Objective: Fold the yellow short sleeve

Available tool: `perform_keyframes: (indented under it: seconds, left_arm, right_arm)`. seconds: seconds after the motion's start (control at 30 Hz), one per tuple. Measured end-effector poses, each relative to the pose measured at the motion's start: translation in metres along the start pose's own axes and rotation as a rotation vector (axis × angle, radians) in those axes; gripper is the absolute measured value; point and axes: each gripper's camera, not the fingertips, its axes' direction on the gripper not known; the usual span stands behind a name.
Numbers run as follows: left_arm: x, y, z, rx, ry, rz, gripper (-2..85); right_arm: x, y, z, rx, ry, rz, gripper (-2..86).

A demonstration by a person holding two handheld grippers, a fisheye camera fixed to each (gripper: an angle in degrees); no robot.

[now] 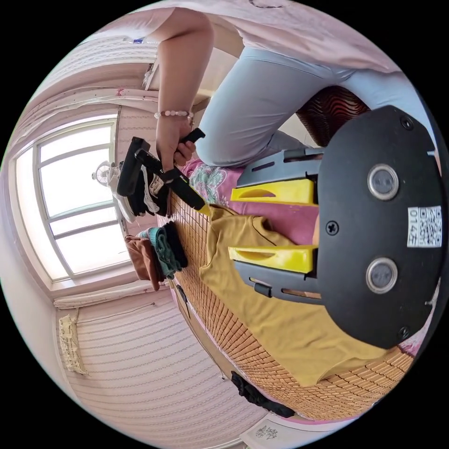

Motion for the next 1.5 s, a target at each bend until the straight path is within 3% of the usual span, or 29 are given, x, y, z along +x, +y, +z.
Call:
perform_keyframes:
  seconds: [0.07,0.23,0.33,0.5,0.7,0.87,1.1,1.5]
  left_arm:
    - [0.006,-0.013,0.017,-0.009,0.033,-0.073,14.5]
    - [0.024,-0.042,0.064,-0.104,-0.029,-0.108,16.5]
    - [0.025,-0.049,0.092,-0.184,-0.017,-0.159,14.9]
    - [0.024,-0.059,0.100,-0.240,-0.115,-0.209,2.5]
    - [0.034,-0.059,0.071,-0.168,-0.080,-0.203,0.5]
    - [0.052,-0.049,0.039,-0.105,0.001,-0.245,0.1]
    - [0.084,-0.042,0.009,-0.104,-0.010,-0.199,-0.1]
    - [0.119,-0.025,-0.027,-0.028,-0.056,-0.065,0.0]
  right_arm:
    - [0.014,0.001,0.003,-0.045,-0.063,-0.034,2.9]
    - [0.053,0.011,-0.022,0.033,-0.192,-0.056,0.7]
    - [0.082,0.014,-0.038,0.056,-0.366,-0.065,1.2]
    - [0.122,0.012,-0.051,0.060,-0.497,-0.116,3.0]
    - [0.204,0.026,-0.053,0.101,-0.634,0.094,9.9]
    - [0.220,0.036,-0.038,0.073,-0.659,0.180,14.0]
    - [0.240,0.056,-0.032,0.201,-0.789,0.270,13.5]
    - [0.263,0.064,-0.052,0.352,-0.716,0.293,4.8]
